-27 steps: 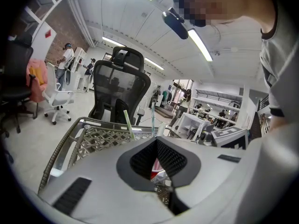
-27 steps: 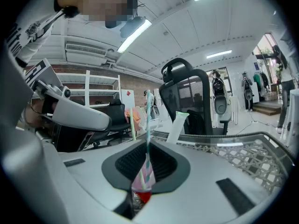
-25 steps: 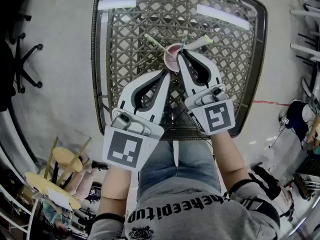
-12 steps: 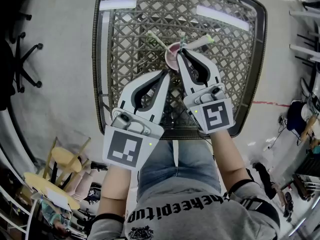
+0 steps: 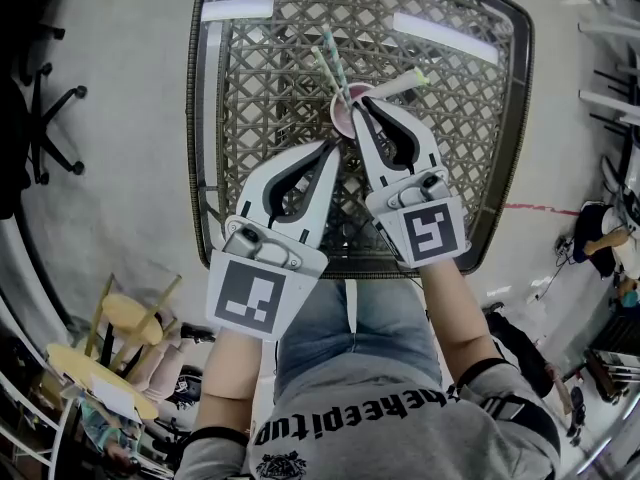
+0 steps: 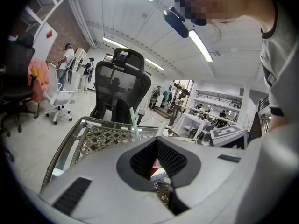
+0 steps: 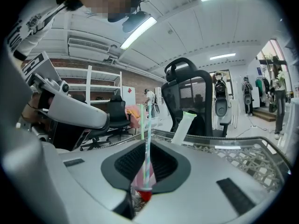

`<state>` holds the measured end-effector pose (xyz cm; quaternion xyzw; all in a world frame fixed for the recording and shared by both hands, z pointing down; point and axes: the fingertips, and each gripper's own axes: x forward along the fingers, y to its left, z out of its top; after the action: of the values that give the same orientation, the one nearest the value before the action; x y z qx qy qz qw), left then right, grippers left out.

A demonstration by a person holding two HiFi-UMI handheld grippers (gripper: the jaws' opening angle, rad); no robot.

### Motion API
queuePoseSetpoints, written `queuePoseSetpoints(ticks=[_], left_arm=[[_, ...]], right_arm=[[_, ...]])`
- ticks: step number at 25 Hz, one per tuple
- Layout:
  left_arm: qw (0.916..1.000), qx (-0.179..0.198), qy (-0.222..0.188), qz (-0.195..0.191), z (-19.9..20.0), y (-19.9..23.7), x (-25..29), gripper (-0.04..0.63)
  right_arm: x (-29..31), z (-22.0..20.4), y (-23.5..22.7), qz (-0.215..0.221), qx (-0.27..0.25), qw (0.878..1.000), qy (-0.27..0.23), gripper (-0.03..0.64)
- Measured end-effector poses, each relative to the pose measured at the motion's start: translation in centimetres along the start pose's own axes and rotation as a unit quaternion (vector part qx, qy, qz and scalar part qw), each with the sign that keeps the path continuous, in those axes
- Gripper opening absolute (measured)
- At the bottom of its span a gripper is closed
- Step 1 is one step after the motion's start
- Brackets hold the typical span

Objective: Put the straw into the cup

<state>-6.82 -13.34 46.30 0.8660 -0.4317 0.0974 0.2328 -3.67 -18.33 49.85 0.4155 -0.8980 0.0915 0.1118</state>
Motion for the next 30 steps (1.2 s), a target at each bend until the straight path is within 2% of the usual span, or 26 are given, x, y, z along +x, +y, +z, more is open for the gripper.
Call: queuePoseSetpoints(ticks=[6,8,14,18,23,30], left_arm=[[1.0,0.005,-0.001,0.001,0.3,-0.4,-0.2,0.017],[1.0,0.006,-0.003,0.002,0.5,-0.5,-0.2,0.017],[0.9999,0.009,-0.009,0.005,1.4,-1.2,-0.6,0.017],[0.9997,0.013,-0.019,0.008,2.4,-1.9,-0.9,0.017],[0.9994,0.015,-0.03,0.013,4.0,-2.8,-1.5,0.017],[0.9984,0.024,-0.049,0.018,6.2,-4.3,-2.5,0.017]], right_arm=[[-0.4,0.5,0.4,0.011,-0.002,1.0,-0.001,0.028],[-0.6,0.7,0.7,0.017,-0.003,1.0,-0.001,-0.003],[-1.3,2.0,1.2,0.032,-0.008,0.999,-0.004,-0.003],[-2.3,2.2,1.8,0.051,-0.013,0.998,0.023,-0.003],[-3.0,5.0,2.0,0.059,0.005,0.998,-0.004,-0.003],[-4.9,7.9,2.7,0.074,0.002,0.997,-0.012,-0.003]])
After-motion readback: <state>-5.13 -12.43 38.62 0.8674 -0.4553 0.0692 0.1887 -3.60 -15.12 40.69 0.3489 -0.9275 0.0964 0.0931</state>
